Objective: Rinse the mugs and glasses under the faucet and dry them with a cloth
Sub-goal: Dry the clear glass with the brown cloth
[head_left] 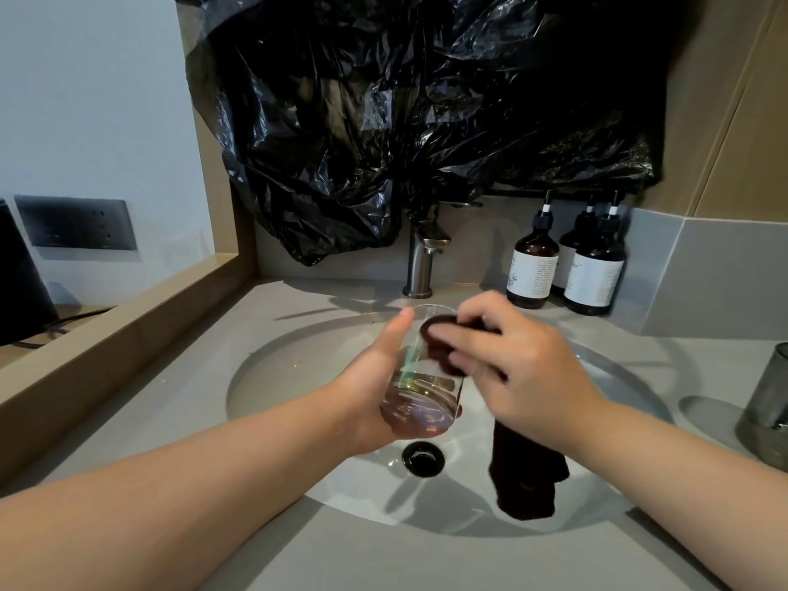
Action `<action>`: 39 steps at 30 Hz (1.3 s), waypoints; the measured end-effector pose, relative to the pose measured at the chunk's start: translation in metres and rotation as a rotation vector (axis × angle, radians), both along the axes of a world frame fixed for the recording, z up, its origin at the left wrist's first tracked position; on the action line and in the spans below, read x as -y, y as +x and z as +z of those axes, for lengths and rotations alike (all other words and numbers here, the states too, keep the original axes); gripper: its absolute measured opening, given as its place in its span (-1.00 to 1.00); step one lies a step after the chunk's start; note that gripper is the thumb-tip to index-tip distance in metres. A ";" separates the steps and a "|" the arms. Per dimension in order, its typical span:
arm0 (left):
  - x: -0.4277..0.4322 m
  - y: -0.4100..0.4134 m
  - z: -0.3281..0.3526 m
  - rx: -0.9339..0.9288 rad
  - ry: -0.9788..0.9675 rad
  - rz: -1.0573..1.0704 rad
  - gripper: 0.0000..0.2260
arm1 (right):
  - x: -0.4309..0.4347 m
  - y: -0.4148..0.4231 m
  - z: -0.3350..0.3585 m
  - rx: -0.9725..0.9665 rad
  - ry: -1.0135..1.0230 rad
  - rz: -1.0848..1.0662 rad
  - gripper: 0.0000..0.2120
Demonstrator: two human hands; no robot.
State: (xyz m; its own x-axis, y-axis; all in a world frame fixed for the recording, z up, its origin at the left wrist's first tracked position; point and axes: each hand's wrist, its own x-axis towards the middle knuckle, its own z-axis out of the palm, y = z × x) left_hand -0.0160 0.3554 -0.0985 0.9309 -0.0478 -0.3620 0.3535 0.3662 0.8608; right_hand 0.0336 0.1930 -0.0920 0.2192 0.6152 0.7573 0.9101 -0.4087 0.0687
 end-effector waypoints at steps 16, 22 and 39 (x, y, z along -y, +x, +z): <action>-0.002 -0.007 0.007 -0.061 -0.078 -0.111 -0.39 | 0.016 -0.002 0.031 -1.358 0.294 0.132 -0.86; 0.000 -0.005 0.007 -0.107 -0.019 -0.115 -0.42 | 0.012 -0.004 0.035 -1.329 0.334 0.025 -0.86; 0.010 0.002 -0.003 -0.019 0.163 0.040 -0.51 | 0.010 0.005 0.040 -0.878 0.646 -0.144 -0.83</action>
